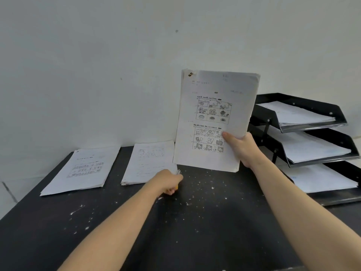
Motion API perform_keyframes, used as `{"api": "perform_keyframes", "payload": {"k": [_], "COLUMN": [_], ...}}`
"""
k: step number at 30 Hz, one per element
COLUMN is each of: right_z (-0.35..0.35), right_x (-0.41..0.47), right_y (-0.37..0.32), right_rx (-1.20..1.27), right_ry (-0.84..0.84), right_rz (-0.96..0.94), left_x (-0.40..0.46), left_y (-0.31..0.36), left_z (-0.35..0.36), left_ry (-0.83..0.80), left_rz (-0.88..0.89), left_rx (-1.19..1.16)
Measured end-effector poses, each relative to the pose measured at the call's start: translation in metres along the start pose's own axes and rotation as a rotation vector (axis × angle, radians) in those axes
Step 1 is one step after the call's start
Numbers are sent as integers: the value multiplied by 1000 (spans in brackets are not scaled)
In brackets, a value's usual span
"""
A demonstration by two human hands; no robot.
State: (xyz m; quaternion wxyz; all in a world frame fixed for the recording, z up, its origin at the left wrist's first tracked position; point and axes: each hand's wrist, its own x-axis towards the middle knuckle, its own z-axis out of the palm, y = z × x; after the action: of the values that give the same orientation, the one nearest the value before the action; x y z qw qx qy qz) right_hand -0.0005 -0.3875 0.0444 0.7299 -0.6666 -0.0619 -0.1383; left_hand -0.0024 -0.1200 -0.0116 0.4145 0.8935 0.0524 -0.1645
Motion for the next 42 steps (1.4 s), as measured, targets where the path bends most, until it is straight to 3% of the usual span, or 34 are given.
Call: {"api": "perform_keyframes", "payload": {"k": [4,9,13,18,25,29,33,42], "right_z": [18,58,100,141,165,169,171,170], "right_x": [-1,-13,-29,-42,-51,-52,-51,-51], "right_y": [6,23,39,60,67,66,65,67], "right_rx": [24,5,12,-14,-90,-52,-51,-61], "right_ry": [-13,-83,-156,-244,-356,-372,-368,-370], "right_rz": [7,57,101,108,71,87,98,80], "left_x": [-12,-26,-37,-48,-76,-81,-88,-80], "left_y": [-27,-71,-80,-57,-2,9,29,37], "left_z": [-49,-108,-155,-206,-246,-258,-261,-250], "left_ry": [-146,-104,43,383,476,636,771,700], "left_rz": [-130,-63,92,347,528,621,688,740], "left_rx": [-583,-938,-940,-768,-1176,-840,-644,-403]}}
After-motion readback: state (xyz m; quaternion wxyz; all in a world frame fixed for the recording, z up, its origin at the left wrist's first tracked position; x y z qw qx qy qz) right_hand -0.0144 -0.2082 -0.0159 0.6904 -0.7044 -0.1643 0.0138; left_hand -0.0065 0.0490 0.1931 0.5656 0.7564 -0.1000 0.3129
